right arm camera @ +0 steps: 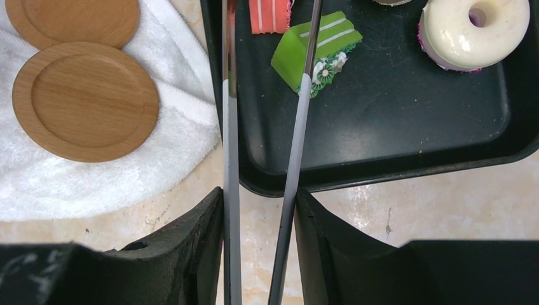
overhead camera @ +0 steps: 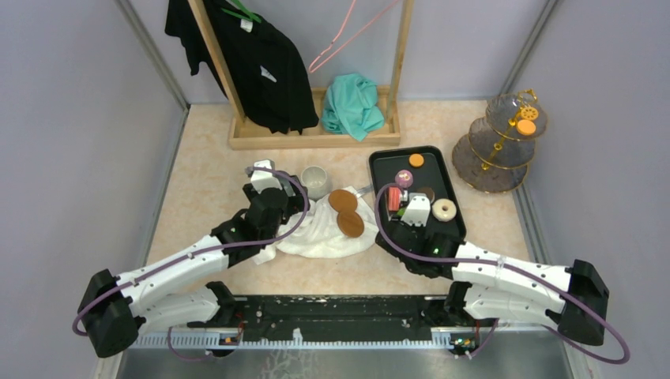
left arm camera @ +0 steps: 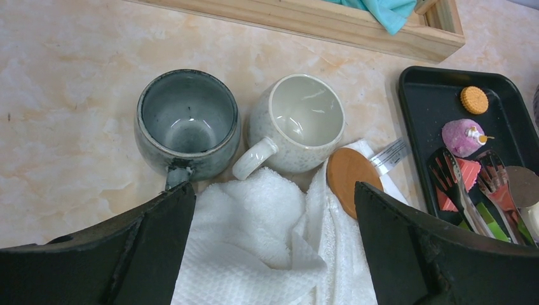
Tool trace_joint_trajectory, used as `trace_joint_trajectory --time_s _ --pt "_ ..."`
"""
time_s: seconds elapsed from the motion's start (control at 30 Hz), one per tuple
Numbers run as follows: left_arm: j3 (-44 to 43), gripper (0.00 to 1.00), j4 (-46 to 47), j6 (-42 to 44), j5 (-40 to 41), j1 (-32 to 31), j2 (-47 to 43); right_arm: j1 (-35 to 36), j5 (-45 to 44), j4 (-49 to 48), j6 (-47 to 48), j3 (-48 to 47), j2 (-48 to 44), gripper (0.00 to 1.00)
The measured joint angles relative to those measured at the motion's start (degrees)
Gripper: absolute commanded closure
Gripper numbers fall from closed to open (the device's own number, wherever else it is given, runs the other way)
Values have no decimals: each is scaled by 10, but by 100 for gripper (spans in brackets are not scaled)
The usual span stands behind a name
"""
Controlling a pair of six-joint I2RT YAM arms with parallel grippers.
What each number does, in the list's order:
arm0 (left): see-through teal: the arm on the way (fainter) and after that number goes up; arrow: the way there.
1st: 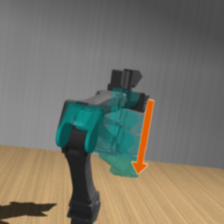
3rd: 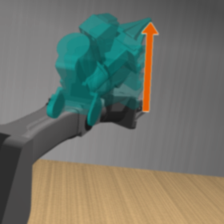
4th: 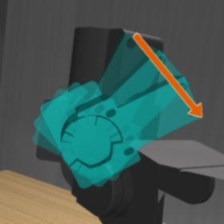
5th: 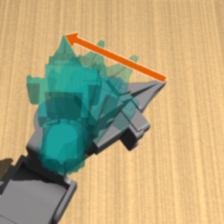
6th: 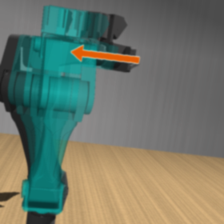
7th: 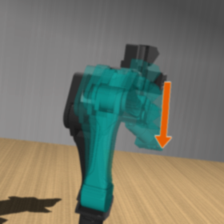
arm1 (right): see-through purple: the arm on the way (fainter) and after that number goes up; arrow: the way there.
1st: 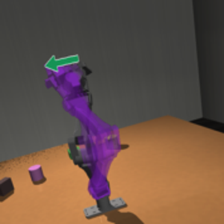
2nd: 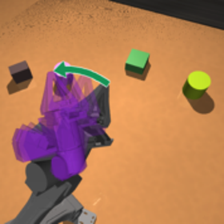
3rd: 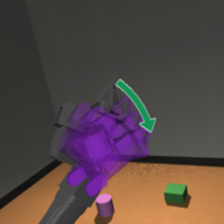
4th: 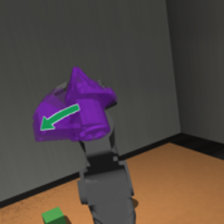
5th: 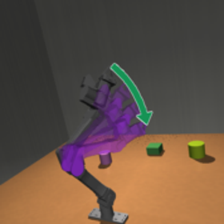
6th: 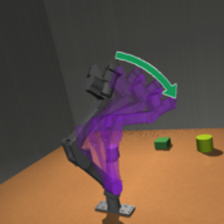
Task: Serve the afternoon tea
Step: Pick up the desert from the tray.
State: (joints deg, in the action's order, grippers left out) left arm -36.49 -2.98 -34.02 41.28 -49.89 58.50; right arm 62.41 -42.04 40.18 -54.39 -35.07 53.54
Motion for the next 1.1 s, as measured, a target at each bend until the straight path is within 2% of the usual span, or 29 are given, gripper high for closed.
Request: trace_joint_trajectory --time_s 0.2,0.33,0.43,0.53,0.77,1.1 --pt "0 1 0 -3 -2 0 0 0 1 -4 9 0 2 87" --pt "0 1 0 -5 -4 0 0 0 1 2 15 -12 2 97" --pt "0 1 0 -7 -4 0 0 3 -1 7 19 -26 1 100" --pt "0 1 0 -8 -4 0 0 7 -4 15 22 -38 1 100" --pt "0 1 0 -9 -6 0 0 10 -6 30 20 -42 1 77" --pt "0 1 0 -11 -10 0 0 9 3 40 17 -34 -5 62"
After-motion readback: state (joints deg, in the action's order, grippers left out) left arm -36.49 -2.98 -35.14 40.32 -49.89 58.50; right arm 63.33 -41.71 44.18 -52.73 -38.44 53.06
